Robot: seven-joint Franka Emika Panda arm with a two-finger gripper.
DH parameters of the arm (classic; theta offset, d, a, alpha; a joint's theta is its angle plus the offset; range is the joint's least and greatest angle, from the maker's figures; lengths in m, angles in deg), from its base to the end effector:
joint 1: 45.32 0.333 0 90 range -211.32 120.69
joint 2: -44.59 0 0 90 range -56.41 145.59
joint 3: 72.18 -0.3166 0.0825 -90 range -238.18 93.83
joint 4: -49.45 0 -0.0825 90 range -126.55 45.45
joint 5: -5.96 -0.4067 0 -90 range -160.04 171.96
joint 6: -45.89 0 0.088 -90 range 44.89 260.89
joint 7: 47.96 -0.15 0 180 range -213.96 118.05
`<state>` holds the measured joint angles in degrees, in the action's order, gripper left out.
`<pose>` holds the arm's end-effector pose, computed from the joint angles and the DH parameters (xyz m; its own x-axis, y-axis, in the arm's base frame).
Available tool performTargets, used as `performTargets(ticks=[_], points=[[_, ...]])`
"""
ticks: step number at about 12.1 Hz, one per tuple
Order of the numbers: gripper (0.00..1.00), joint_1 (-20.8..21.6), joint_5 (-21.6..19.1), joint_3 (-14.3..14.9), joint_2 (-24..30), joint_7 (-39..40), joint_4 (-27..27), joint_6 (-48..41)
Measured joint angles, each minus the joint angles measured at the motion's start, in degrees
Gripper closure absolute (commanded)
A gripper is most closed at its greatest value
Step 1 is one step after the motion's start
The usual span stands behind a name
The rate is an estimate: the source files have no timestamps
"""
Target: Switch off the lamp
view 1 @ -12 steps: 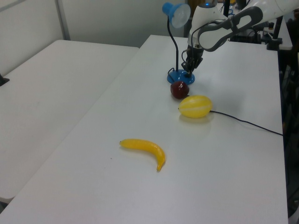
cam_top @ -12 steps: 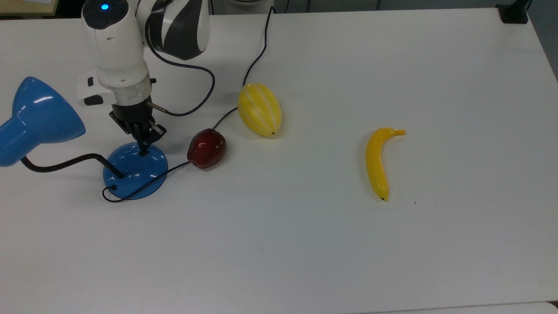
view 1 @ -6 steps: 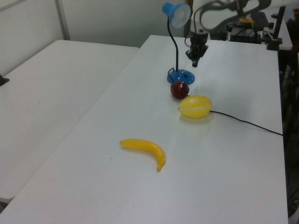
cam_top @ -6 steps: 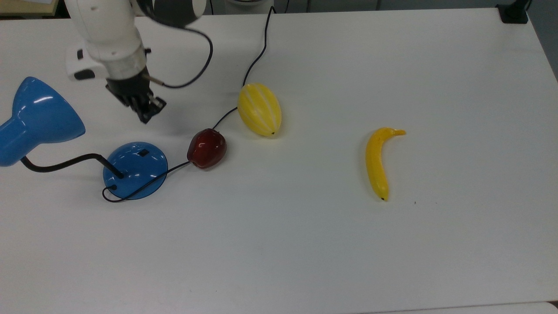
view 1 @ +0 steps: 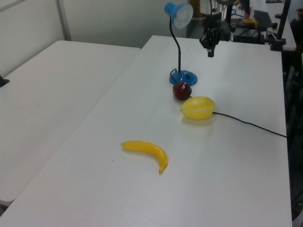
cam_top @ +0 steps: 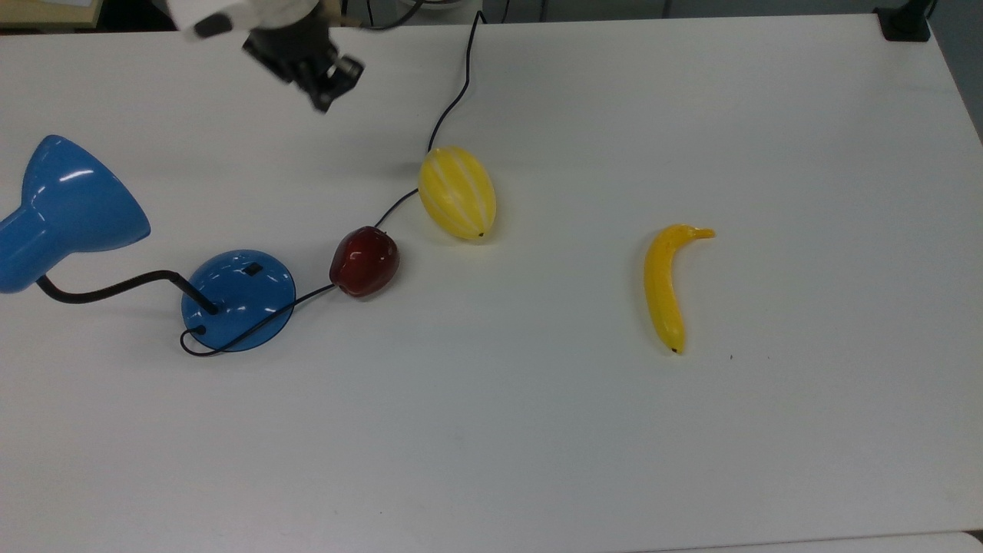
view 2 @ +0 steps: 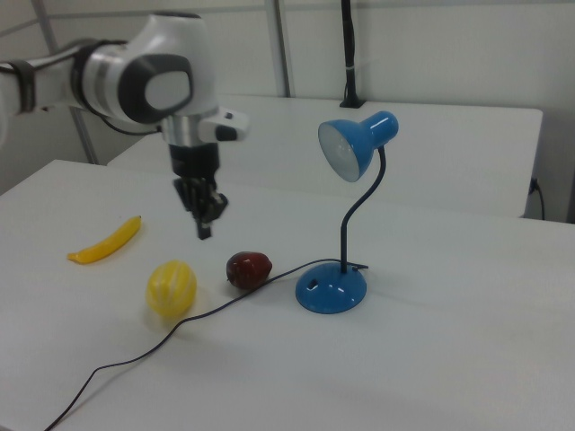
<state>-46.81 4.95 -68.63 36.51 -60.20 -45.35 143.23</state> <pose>0.6121 -0.0500 0.4670 0.9494 -0.2990 -0.0959 -0.2992 -0.9541 0.0121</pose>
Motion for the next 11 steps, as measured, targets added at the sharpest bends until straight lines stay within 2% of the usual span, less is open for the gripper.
performTargets(ticks=[1, 2, 3, 4, 8, 11], points=[[0.51, 0.5, -1.0, 0.0, 1.4, 0.8, 0.0, -2.5], [0.32, 0.9, -2.1, 0.0, 3.5, 2.1, 0.0, -4.9], [0.28, 0.8, -2.3, 0.0, 4.7, 2.9, 0.0, -5.6], [0.02, 0.6, -2.3, 0.2, 6.1, 3.9, -0.1, -5.7], [0.0, -0.6, -2.3, 1.0, 6.4, 8.5, 1.1, -5.7], [0.0, -3.1, -2.5, 1.2, 6.5, 12.7, 2.3, -7.1]])
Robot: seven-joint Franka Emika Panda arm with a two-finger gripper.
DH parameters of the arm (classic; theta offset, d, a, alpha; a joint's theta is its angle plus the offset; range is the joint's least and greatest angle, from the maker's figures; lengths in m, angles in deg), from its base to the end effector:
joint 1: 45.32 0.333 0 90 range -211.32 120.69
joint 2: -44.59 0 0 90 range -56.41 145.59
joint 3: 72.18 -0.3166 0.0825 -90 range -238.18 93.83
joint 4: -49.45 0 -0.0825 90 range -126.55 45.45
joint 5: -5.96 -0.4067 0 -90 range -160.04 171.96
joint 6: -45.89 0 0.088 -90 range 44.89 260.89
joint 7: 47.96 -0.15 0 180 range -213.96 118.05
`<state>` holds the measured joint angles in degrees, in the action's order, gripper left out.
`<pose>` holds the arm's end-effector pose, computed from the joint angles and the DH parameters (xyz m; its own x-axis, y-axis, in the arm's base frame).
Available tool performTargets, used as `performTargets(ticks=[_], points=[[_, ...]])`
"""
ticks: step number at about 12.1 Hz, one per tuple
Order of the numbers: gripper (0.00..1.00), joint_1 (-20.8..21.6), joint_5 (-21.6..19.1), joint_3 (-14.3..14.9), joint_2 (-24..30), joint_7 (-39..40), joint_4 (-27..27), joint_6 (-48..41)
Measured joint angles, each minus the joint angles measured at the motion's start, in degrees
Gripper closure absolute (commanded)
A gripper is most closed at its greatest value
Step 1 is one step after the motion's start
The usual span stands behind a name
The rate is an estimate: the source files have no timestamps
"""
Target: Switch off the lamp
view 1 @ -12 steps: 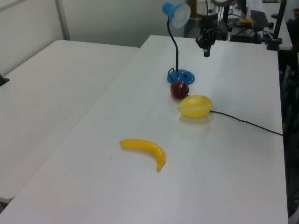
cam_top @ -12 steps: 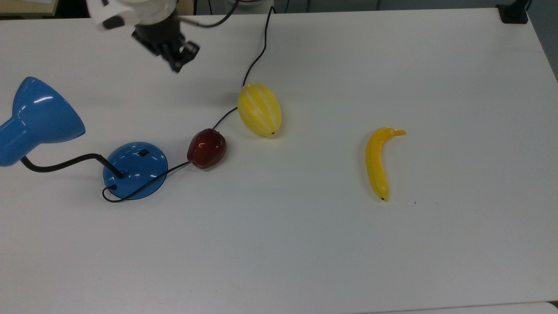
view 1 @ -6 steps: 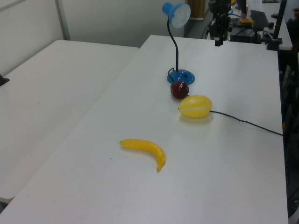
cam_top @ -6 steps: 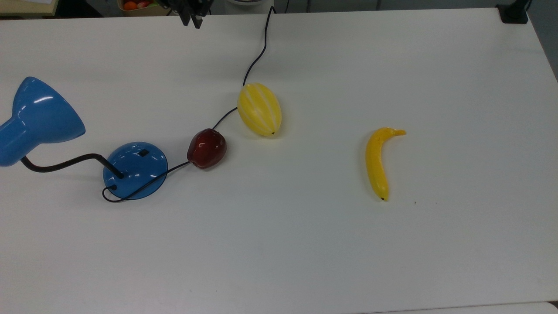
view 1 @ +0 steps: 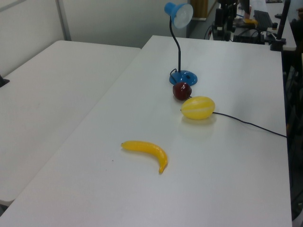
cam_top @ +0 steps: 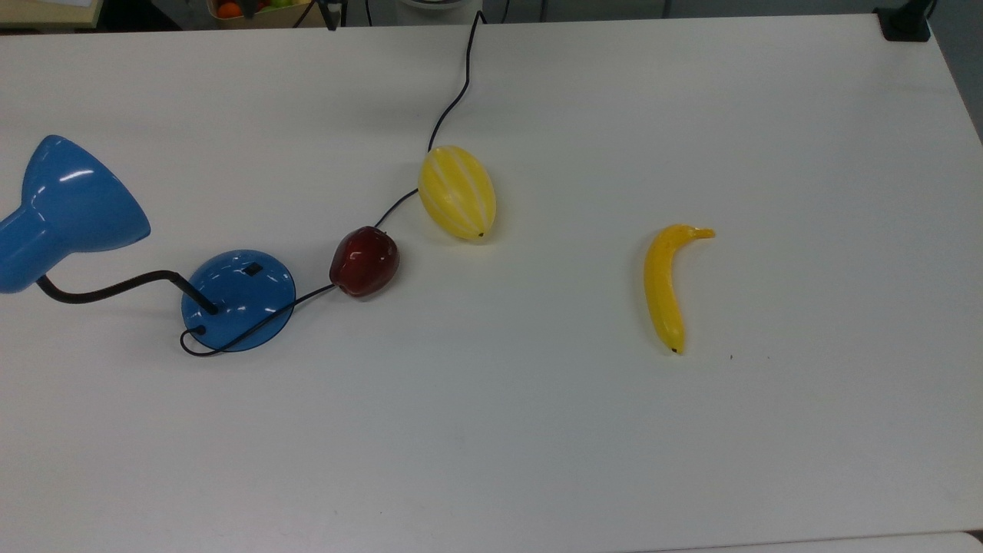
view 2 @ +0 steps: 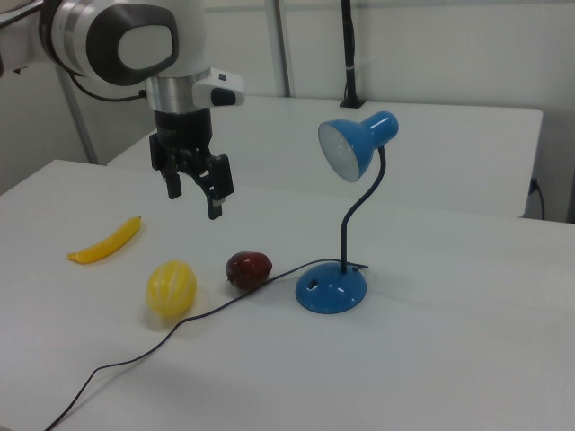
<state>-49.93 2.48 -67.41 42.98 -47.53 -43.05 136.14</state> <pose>0.5744 -0.0852 0.5450 0.9856 -0.1556 -0.0668 -0.1596 -0.9854 -0.0587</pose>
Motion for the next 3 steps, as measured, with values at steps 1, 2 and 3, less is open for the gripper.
performTargets(ticks=[1, 2, 3], points=[[0.0, -0.1, 0.0, 0.0, 0.0, 0.2, 0.2, -0.8], [0.0, -0.1, 0.0, 0.0, 0.0, 0.3, 0.2, -1.5], [0.0, -0.1, 0.0, -0.1, 0.0, 0.3, 0.2, -1.7]])
